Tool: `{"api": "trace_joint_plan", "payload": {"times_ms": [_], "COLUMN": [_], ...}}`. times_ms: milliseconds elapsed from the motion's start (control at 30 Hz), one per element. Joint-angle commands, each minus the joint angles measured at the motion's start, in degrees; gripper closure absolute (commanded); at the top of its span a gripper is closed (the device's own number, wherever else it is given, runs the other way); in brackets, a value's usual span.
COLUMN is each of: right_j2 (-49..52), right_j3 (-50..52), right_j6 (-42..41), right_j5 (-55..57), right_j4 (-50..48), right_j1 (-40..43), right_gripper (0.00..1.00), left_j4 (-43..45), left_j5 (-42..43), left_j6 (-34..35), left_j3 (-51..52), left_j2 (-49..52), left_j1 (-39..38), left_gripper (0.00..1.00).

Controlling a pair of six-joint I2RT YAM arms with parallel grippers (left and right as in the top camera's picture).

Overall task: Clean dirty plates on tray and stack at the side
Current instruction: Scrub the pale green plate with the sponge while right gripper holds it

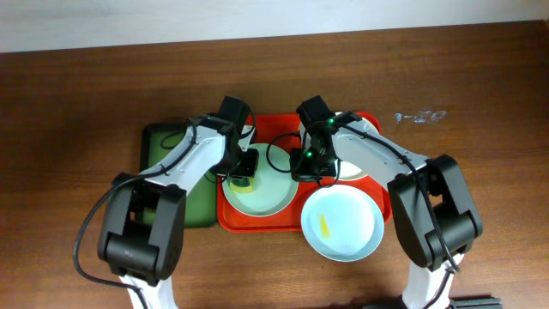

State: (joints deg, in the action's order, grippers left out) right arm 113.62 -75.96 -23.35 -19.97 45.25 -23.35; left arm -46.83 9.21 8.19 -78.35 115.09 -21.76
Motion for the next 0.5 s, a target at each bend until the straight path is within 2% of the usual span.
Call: {"api": "trace_joint_plan", "payload": {"times_ms": [0,100,233,333,367,467], "right_j2": [-0.74,-0.74,-0.74,-0.74,-0.74,-0.74], "right_j3": [-0.11,-0.09,-0.09,-0.09,-0.09,-0.09], "right_j6": [0.63,0.63,0.61,0.61,0.63,0.63], "right_j5": [1.57,1.55,1.55,1.55,1.55,1.55], "right_j4": [0.20,0.39,0.20,0.20,0.20,0.22], "right_j1": [-0.26,-0.26,-0.26,-0.26,-0.26,-0.26], "right_gripper": [0.96,0.96,0.96,0.96,0.96,0.96], "left_j4": [1.84,4.74,5.64,2.43,2.16,0.46], "left_j5": [-0.17,0.59,13.68,15.21,13.38,-3.32], "left_j6": [0.57,0.61,0.52,0.55,0.55,0.63], "left_j3": [1.14,4.48,4.68,0.28,-0.92,-1.31], "left_j2": [3.15,3.15,3.10,0.13,-2.93,-11.69], "left_j1": [-0.13,-0.24,-0.33,0.39,0.55,0.55], "left_gripper": [1.00,1.00,1.00,1.00,1.00,1.00]}}
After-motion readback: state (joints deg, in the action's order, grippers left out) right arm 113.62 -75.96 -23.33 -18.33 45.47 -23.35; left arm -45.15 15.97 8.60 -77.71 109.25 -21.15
